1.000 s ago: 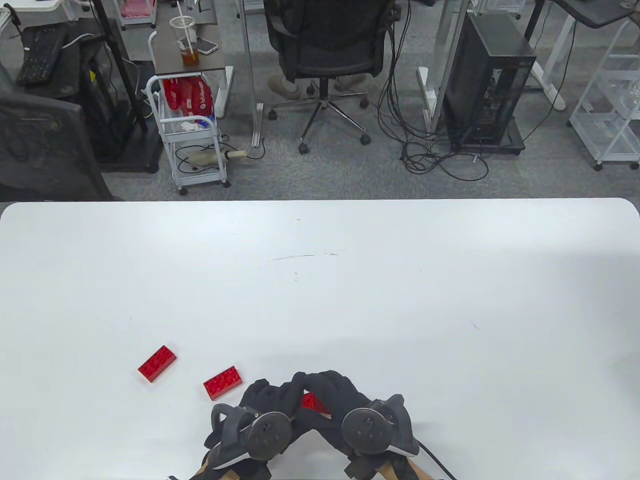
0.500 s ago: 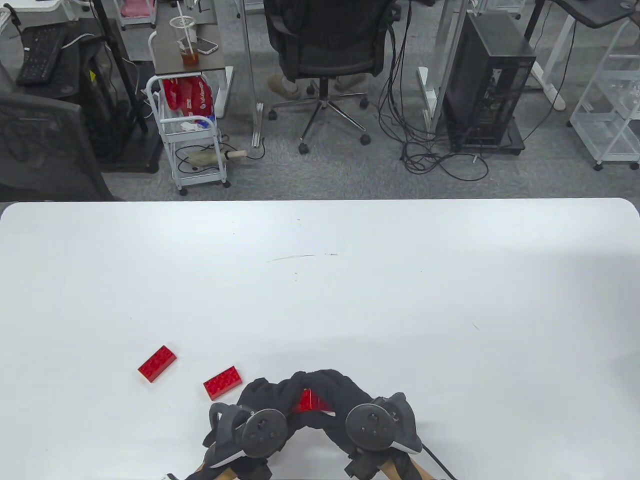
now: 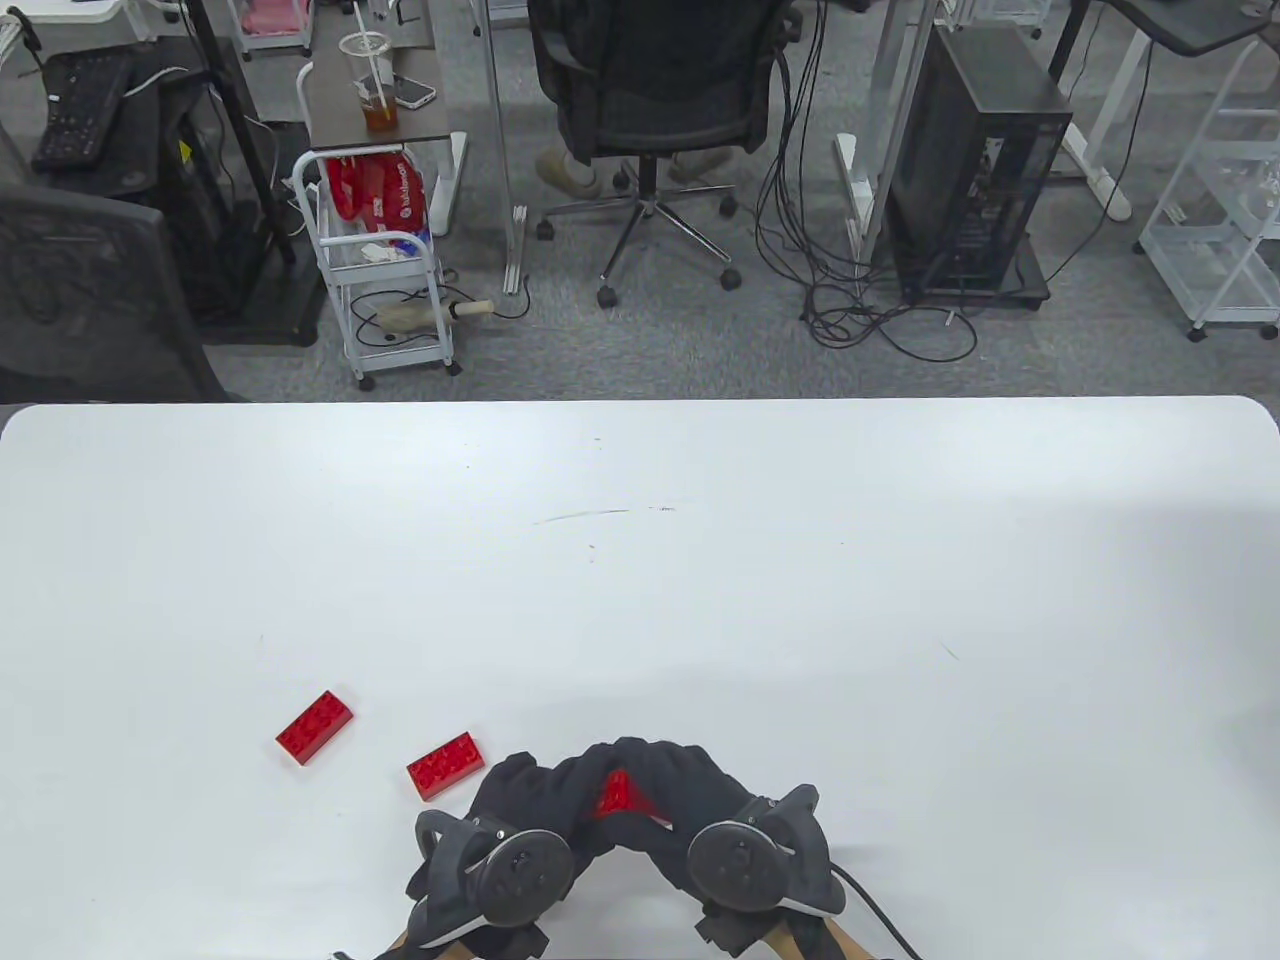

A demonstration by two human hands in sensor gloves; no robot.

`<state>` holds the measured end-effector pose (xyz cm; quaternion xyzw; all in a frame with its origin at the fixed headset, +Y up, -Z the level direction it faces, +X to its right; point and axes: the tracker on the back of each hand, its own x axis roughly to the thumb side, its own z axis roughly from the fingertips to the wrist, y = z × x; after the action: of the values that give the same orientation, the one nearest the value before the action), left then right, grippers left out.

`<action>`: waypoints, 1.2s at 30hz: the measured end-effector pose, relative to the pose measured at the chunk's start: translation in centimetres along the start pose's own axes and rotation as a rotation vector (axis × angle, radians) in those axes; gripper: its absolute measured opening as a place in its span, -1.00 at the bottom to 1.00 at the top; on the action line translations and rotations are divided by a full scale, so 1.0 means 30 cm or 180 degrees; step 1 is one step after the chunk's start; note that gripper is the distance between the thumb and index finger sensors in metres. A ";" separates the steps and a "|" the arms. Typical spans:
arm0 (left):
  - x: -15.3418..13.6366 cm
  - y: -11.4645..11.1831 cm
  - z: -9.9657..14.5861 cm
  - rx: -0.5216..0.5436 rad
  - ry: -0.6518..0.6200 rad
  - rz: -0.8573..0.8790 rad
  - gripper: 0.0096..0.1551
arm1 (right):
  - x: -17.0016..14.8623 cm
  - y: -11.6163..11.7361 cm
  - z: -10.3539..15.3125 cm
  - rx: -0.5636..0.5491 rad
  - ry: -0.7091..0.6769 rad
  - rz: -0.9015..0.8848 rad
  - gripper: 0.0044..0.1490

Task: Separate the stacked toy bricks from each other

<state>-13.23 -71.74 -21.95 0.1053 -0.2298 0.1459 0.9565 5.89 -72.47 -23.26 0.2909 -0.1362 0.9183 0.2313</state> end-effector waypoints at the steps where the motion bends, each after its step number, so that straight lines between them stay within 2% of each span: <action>1: 0.001 0.000 0.001 0.0008 0.0000 -0.0011 -0.10 | 0.001 -0.001 0.000 0.0000 0.0003 -0.0004 -0.11; 8: 0.012 0.001 0.007 0.0083 -0.0002 -0.0114 -0.10 | 0.005 -0.001 0.002 -0.0043 -0.0008 -0.0004 -0.10; 9: 0.015 0.011 0.023 0.0324 0.0121 -0.0162 -0.10 | -0.006 0.006 0.008 -0.0158 0.0155 0.0081 -0.10; 10: 0.018 0.019 0.017 0.0450 0.0050 -0.0235 -0.11 | -0.013 0.009 0.002 -0.0180 0.0094 0.0003 -0.10; 12: 0.018 0.020 0.017 0.0388 0.0061 -0.0447 -0.11 | -0.018 0.008 -0.004 0.0007 0.0143 -0.0161 -0.15; 21: -0.005 0.017 0.013 0.0402 0.0109 -0.0253 -0.13 | -0.040 -0.006 -0.004 -0.0130 0.0149 -0.0108 -0.17; 25: -0.019 0.016 0.004 0.0332 0.0178 -0.0190 -0.14 | -0.054 -0.012 -0.008 -0.0150 0.0196 -0.0118 -0.17; 31: -0.050 -0.025 -0.032 -0.0084 0.0356 -0.0173 -0.15 | -0.083 -0.016 -0.011 -0.0147 0.0284 -0.0112 -0.17; 36: -0.060 -0.019 -0.072 -0.0277 0.0512 -0.0251 -0.15 | -0.097 -0.027 -0.015 -0.0187 0.0339 -0.0166 -0.17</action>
<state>-13.69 -72.12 -24.77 0.0606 -0.1540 0.1060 0.9805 8.19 -72.60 -25.24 0.2382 -0.1429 0.9218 0.2705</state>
